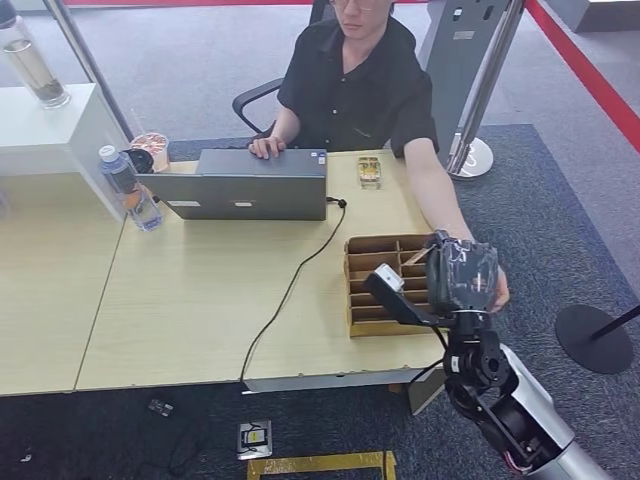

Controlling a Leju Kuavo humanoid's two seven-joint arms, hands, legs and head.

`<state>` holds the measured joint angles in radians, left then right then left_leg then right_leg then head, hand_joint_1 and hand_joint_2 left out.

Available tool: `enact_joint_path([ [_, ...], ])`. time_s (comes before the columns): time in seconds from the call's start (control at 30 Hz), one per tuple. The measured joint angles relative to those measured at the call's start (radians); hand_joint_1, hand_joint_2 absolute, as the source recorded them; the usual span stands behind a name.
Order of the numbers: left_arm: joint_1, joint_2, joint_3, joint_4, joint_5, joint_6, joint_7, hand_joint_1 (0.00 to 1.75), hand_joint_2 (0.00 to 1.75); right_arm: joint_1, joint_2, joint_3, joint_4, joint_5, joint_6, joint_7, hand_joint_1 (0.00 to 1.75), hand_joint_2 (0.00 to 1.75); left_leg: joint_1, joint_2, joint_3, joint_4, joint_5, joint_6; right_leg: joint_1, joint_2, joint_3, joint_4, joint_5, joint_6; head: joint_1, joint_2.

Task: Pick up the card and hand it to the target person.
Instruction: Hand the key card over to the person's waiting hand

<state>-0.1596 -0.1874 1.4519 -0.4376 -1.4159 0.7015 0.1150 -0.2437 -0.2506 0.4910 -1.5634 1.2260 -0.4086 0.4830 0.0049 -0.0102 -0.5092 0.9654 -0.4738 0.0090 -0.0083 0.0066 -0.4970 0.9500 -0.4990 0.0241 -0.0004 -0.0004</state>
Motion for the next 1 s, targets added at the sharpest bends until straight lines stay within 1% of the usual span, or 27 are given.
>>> enact_joint_path([
  [0.17,0.000,-0.001,0.000,0.000,-0.001,0.000,-0.007,0.00,1.75,-0.032,0.000,0.011,-0.018,0.006,0.009,-0.011,1.75,1.75,0.000,0.000,0.000,0.000,0.000,0.000,0.000,0.000,0.000,0.000,0.000,0.000,0.000,0.000],
  [0.33,0.001,-0.002,-0.004,0.000,-0.008,0.000,-0.016,0.00,1.75,-0.093,0.002,0.026,0.019,0.025,-0.021,-0.017,1.75,1.75,0.000,0.000,0.000,0.000,0.000,0.000,0.000,0.000,0.000,0.000,0.000,0.000,0.000,0.000],
  [0.57,0.002,-0.004,-0.025,0.000,-0.009,0.000,-0.048,0.00,1.75,-0.216,0.012,0.045,0.183,0.097,-0.118,-0.010,1.75,1.75,0.000,0.000,0.000,0.000,0.000,0.000,0.000,0.000,0.000,0.000,0.000,0.000,0.001,0.000],
  [0.7,0.002,-0.005,-0.029,0.000,-0.012,0.000,-0.056,0.00,1.75,-0.270,0.014,0.055,0.274,0.138,-0.144,0.006,1.75,1.75,0.000,-0.001,0.000,0.000,0.000,0.000,0.000,0.000,0.000,0.000,0.000,0.000,0.001,0.000],
  [0.77,0.003,-0.005,-0.033,0.000,-0.014,0.000,-0.058,0.00,1.75,-0.291,0.015,0.060,0.312,0.151,-0.150,0.011,1.70,1.75,0.000,-0.001,0.000,0.000,0.000,0.000,0.000,0.000,0.000,0.000,0.000,0.000,0.000,0.000],
  [0.8,0.003,-0.005,-0.036,0.000,-0.015,0.000,-0.059,0.00,1.75,-0.299,0.016,0.063,0.329,0.157,-0.152,0.014,1.40,1.75,0.000,-0.001,0.000,0.000,0.000,0.000,0.000,0.000,0.000,0.000,0.000,0.000,0.000,0.000],
  [0.9,0.004,-0.006,-0.043,0.000,-0.019,0.000,-0.062,0.00,1.75,-0.313,0.018,0.070,0.368,0.174,-0.154,0.025,0.14,1.75,0.000,-0.001,-0.001,0.000,0.000,0.000,0.000,-0.001,0.000,0.000,0.000,0.000,0.000,0.000],
  [0.93,0.004,-0.006,-0.045,0.000,-0.019,0.000,-0.064,0.00,1.75,-0.317,0.019,0.072,0.383,0.179,-0.153,0.029,0.00,1.75,0.000,-0.001,-0.001,0.000,0.000,0.000,0.000,-0.001,0.000,0.000,0.000,0.000,0.000,0.000],
  [1.0,0.004,-0.006,-0.049,0.000,-0.020,0.000,-0.068,0.00,1.75,-0.327,0.020,0.078,0.417,0.189,-0.152,0.039,0.00,1.75,0.000,-0.001,-0.001,0.000,0.000,0.000,0.000,-0.001,0.000,0.000,0.000,0.000,0.000,0.000],
])
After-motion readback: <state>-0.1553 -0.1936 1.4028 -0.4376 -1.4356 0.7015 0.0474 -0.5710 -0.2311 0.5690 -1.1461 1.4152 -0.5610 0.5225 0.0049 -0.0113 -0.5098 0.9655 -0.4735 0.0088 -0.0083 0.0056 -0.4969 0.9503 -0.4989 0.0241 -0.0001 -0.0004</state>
